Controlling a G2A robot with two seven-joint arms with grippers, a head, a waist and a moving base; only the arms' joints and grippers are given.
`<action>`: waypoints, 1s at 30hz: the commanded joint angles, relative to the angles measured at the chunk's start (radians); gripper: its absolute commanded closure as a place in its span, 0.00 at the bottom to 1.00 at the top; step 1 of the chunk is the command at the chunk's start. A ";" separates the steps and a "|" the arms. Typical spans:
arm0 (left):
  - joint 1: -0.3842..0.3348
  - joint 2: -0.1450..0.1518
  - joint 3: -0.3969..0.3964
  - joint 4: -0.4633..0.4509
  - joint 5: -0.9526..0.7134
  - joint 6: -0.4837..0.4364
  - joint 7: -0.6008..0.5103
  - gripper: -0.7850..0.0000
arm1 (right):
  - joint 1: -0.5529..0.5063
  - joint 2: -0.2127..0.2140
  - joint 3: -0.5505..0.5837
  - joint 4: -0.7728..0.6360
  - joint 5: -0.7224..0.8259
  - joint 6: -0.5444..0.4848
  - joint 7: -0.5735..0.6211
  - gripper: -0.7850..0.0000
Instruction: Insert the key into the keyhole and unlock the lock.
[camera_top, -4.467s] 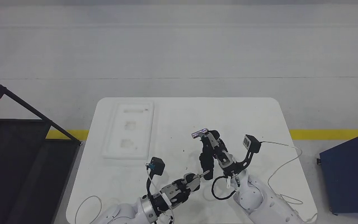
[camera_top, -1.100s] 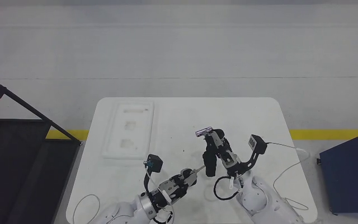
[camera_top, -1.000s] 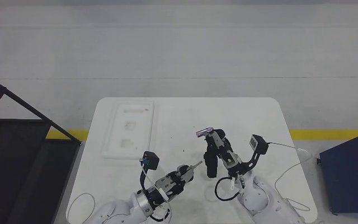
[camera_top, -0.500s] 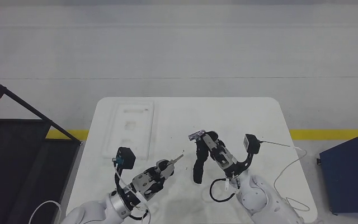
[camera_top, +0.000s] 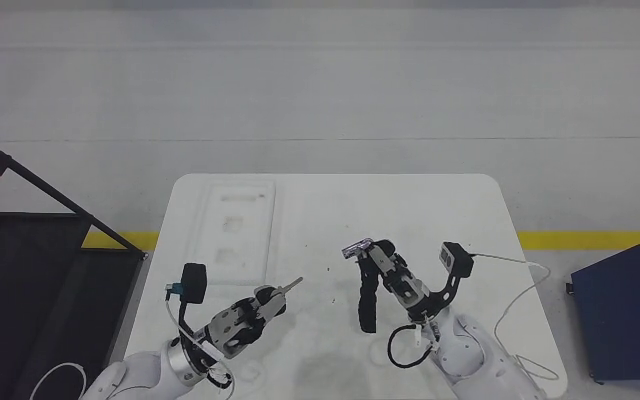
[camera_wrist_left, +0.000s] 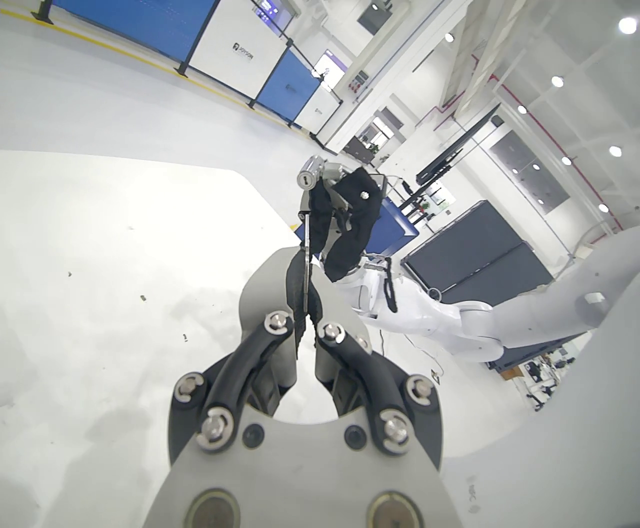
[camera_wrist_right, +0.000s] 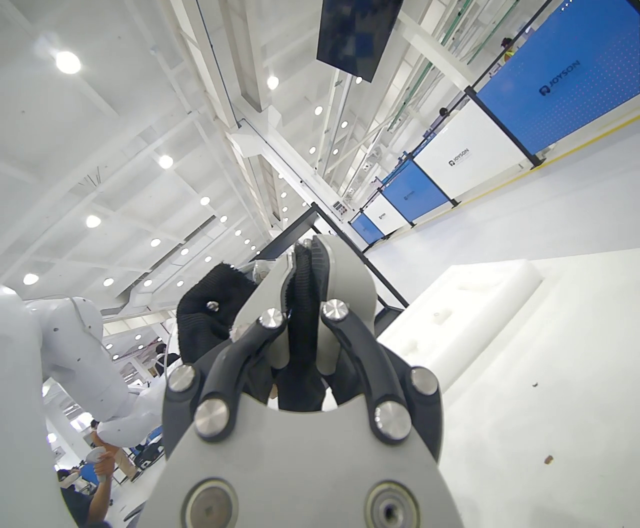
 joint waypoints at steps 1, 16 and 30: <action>0.005 0.001 -0.005 0.000 -0.008 -0.022 -0.009 1.00 | -0.002 -0.001 0.002 0.002 0.016 -0.010 0.013 1.00; -0.087 -0.009 0.091 -0.007 0.016 0.048 -0.066 1.00 | 0.009 -0.024 -0.014 -0.004 0.037 -0.009 0.062 1.00; -0.139 -0.020 0.141 0.030 0.031 0.073 -0.028 1.00 | 0.006 -0.031 -0.018 0.001 0.047 -0.007 0.081 1.00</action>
